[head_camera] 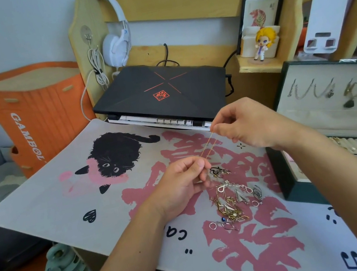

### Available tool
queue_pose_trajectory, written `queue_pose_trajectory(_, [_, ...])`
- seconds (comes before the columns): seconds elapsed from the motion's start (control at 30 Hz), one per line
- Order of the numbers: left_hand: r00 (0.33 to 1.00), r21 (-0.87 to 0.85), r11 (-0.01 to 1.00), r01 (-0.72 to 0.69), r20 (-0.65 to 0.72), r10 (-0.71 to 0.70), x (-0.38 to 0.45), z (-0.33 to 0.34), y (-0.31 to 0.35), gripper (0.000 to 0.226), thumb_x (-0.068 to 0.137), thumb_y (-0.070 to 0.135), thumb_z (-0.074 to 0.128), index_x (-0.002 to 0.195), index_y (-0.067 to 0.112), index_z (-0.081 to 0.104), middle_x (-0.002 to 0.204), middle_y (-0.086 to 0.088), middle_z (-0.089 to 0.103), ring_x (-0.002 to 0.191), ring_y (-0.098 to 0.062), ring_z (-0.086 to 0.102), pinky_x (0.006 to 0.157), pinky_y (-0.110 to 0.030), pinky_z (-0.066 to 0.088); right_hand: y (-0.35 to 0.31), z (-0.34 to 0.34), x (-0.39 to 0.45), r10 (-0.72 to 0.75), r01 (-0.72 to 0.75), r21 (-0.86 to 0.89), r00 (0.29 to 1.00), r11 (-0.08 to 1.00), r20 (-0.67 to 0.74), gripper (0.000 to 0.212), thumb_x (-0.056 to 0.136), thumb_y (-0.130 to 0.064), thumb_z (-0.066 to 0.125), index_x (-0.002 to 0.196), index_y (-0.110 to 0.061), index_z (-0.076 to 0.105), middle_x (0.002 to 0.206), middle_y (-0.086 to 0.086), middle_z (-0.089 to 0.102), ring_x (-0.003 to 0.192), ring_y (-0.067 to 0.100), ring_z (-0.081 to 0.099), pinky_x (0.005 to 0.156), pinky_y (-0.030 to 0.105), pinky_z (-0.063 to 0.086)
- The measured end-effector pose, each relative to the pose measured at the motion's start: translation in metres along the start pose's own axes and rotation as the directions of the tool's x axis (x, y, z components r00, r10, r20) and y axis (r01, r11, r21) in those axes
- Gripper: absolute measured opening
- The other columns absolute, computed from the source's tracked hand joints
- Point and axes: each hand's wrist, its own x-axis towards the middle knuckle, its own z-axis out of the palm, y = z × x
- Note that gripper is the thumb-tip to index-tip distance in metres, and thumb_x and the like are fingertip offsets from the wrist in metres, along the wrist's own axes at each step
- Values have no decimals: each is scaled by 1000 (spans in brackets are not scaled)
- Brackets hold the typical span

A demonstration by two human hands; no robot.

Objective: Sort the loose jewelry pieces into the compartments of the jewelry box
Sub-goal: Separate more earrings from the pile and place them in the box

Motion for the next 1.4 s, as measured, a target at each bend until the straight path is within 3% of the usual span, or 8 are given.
queue_pose_trajectory(0.23, [1000,-26,1000,10,-1,-10,-1,2,1,31,108,19,45,86,10,65,69,-3,52,68,-21,53,88,-47,50,2,0,-5,67,-67,0,996,998,-60,14,99,-26,61,91,-25,73,83,-9,68,74,8,63,57,13,46])
queue_pose_trajectory(0.47, [999,-139,990,-37,11,39,-1,-1,7,24,101,17,51,80,7,56,76,-9,57,74,-26,56,79,-41,55,15,26,-31,254,-214,202,947,956,-195,17,98,-27,62,89,-20,74,73,-1,68,61,11,61,59,28,54])
queue_pose_trajectory(0.53, [997,-215,975,-63,26,70,-2,-2,9,23,99,14,50,78,5,53,90,-12,63,80,-27,59,80,-42,55,24,41,-42,406,-312,496,909,811,-92,14,97,-18,62,93,-10,73,70,5,63,56,12,55,58,26,52])
queue_pose_trajectory(0.6, [994,-284,956,-75,55,95,-3,1,11,23,98,13,51,77,5,52,102,-14,65,83,-26,61,79,-42,54,27,56,-51,477,-380,786,870,488,125,11,95,-7,64,92,2,69,70,9,56,56,13,52,55,25,51])
queue_pose_trajectory(0.7, [991,-377,923,-75,74,110,-6,11,13,21,94,15,55,76,4,53,104,-16,63,83,-27,60,76,-40,54,32,72,-60,464,-372,911,848,177,256,8,92,-3,65,85,0,66,68,8,55,56,11,50,49,22,49])
queue_pose_trajectory(1.07, [962,-248,967,-51,249,114,22,105,57,20,94,13,49,76,5,51,94,-19,66,82,-29,63,76,-35,55,49,15,-109,369,-205,950,885,-236,283,11,94,-6,59,84,-4,63,71,6,57,59,9,50,49,17,49])
queue_pose_trajectory(1.27, [926,-56,997,-58,370,74,49,183,83,23,100,7,45,79,5,53,89,-16,67,79,-26,65,73,-34,56,91,-46,-162,416,-100,995,905,15,85,20,97,-13,60,104,1,72,86,13,69,77,18,65,67,25,60])
queue_pose_trajectory(1.4, [925,79,997,-13,380,-18,75,240,78,29,104,4,40,79,5,54,86,-16,68,74,-24,65,69,-32,57,149,-81,-211,685,82,961,686,264,-247,22,101,-14,53,105,-5,72,80,5,65,69,14,61,65,28,54])
